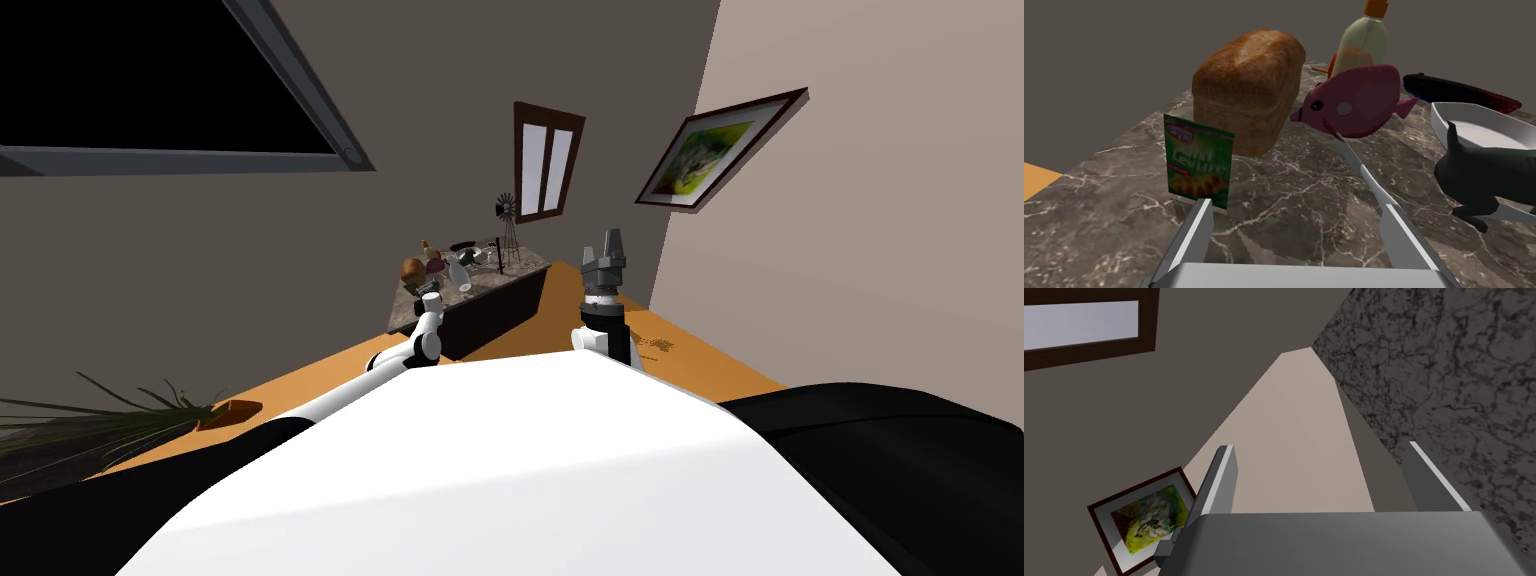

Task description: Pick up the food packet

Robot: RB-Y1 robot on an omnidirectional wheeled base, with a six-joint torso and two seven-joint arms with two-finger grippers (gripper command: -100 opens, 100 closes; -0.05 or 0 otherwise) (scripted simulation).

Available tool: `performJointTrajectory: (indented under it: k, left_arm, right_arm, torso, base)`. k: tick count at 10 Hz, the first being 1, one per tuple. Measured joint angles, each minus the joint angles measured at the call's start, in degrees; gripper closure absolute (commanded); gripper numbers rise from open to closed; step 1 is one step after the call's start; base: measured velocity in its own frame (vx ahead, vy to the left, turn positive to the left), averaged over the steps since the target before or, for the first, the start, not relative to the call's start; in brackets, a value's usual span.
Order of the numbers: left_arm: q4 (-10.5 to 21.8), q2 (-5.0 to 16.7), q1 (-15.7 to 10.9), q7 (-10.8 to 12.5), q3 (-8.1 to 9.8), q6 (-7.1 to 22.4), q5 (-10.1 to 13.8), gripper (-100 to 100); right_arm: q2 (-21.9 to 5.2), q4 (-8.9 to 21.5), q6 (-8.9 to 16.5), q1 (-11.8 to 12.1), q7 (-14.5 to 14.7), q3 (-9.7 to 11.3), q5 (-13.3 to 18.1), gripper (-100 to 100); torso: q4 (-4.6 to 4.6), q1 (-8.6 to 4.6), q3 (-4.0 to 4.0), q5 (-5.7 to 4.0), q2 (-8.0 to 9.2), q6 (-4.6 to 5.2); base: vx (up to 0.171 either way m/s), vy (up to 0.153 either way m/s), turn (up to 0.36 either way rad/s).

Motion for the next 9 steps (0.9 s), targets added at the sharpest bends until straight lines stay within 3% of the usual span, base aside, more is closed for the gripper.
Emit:
performJointTrajectory:
  k: [2,4,6,8,9]
  left_arm:
    - [2.4,1.5,-0.3,1.2,-1.84,-1.5,-0.3,-100]
    - [3.3,2.7,0.9,0.0,-2.00,-2.7,0.2,-100]
    - [8.7,5.1,0.9,4.5,-4.60,-5.2,-1.5,-100]
    - [7.5,4.5,1.8,2.1,-2.67,-4.9,-0.6,-100]
    - [8.5,4.9,2.0,1.5,-2.16,-5.0,-0.6,-100]
  right_arm:
    - [0.0,0.0,0.0,0.0,0.0,0.0,0.0,0]
    - [0.0,0.0,0.0,0.0,0.0,0.0,0.0,0]
    - [0.0,0.0,0.0,0.0,0.0,0.0,0.0,0]
    - [0.0,0.0,0.0,0.0,0.0,0.0,0.0,0]
    - [0.0,0.0,0.0,0.0,0.0,0.0,0.0,0]
  torso:
    - [0.03,0.39,0.09,0.09,0.16,-0.02]
    - [0.03,0.59,0.10,0.14,0.18,-0.02]
    - [0.06,0.97,0.19,0.22,0.35,0.01]
    - [0.09,0.72,0.24,0.18,0.41,-0.04]
    - [0.09,0.77,0.24,0.18,0.42,0.00]
  base:
    - [0.049,0.003,-0.017]
    - [0.032,0.056,-0.045]
    - [-0.024,0.147,-0.195]
    - [-0.020,0.071,-0.059]
    - [-0.011,0.188,-0.208]
